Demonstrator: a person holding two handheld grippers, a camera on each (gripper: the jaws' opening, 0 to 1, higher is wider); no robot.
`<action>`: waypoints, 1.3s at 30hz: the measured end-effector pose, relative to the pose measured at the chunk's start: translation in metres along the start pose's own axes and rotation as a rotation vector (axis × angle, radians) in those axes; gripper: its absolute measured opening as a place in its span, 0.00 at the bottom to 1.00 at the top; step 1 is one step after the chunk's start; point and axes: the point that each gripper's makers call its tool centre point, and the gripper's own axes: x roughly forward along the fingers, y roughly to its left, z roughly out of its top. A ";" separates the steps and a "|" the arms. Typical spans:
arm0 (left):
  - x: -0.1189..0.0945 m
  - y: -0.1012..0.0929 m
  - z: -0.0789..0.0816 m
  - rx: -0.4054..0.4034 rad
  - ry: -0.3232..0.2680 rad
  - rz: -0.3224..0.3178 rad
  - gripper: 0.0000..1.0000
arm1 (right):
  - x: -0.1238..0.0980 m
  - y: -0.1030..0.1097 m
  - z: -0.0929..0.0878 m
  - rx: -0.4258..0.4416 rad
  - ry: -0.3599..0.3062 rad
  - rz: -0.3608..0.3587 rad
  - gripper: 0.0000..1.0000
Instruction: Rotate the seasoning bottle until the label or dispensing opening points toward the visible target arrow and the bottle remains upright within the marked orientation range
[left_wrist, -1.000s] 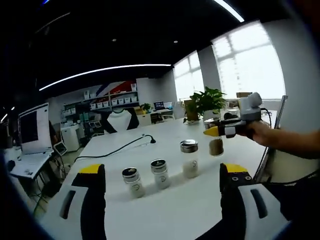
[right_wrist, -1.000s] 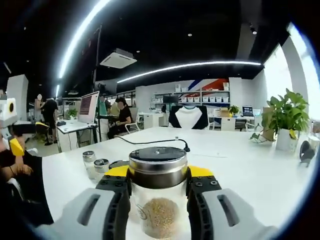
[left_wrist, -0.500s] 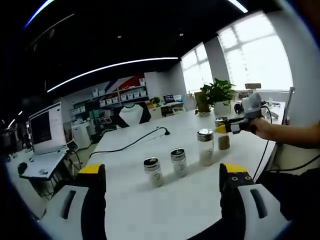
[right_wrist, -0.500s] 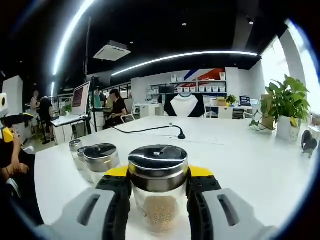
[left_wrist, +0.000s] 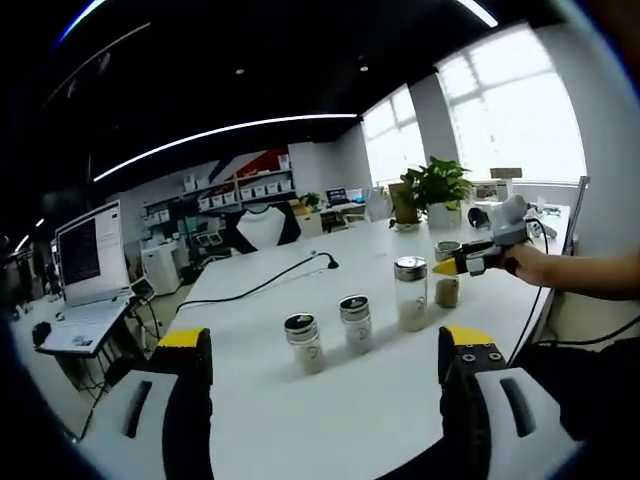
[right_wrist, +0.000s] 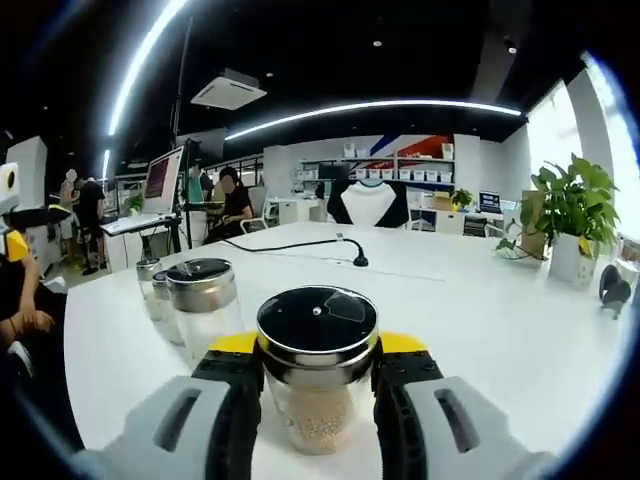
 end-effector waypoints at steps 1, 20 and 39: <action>0.000 0.000 -0.001 0.000 0.002 -0.001 0.99 | -0.001 0.001 0.000 -0.003 0.002 -0.002 0.40; 0.014 0.008 -0.008 -0.001 0.011 -0.010 0.99 | -0.032 0.011 0.007 0.036 -0.040 -0.063 0.46; 0.025 -0.003 -0.003 0.019 -0.041 -0.041 0.98 | -0.114 0.033 0.045 -0.032 -0.119 -0.020 0.48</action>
